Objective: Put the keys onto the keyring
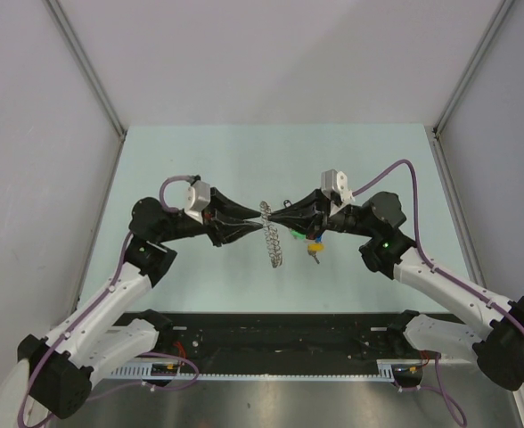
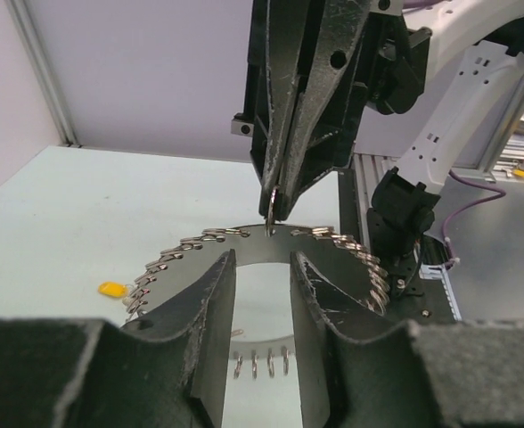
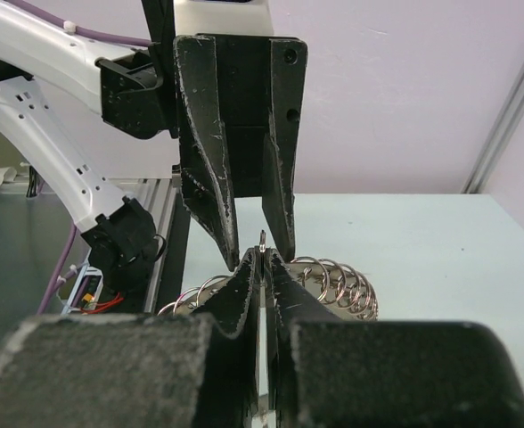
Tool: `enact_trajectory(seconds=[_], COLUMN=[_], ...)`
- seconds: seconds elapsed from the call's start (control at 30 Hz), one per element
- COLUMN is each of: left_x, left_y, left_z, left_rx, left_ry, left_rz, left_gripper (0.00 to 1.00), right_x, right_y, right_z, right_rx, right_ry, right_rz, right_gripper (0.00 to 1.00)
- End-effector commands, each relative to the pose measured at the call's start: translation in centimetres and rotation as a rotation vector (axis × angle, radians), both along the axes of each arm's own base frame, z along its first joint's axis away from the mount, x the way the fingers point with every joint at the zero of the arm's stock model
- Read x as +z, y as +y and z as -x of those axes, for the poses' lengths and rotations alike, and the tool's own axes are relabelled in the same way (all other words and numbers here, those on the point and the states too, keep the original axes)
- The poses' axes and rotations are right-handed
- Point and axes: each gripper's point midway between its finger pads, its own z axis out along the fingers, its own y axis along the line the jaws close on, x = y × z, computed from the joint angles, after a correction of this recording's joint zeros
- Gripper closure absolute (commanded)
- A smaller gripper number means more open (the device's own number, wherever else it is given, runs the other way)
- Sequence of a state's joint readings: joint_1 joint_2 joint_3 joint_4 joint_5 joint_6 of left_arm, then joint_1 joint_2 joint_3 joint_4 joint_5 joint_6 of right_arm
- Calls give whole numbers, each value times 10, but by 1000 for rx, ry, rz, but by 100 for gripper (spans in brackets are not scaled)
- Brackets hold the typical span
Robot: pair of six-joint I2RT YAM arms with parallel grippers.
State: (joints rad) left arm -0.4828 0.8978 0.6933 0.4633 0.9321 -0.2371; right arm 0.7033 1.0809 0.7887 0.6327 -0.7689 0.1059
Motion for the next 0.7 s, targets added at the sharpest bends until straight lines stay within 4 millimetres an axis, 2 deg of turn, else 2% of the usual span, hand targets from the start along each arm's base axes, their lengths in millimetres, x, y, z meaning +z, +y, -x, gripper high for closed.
enact_trajectory(seconds=[0.0, 0.67], left_x=[8, 7], left_y=[0, -2], left_z=[11, 12], left_rx=[-55, -72], left_ry=[-19, 3], left_rz=[27, 33], left_gripper=[66, 74], right_x=[20, 15], right_y=[-2, 7], right_z=[6, 9], right_rx=[17, 43], right_ry=[-58, -57], right_rz=[-60, -56], right_gripper=[100, 100])
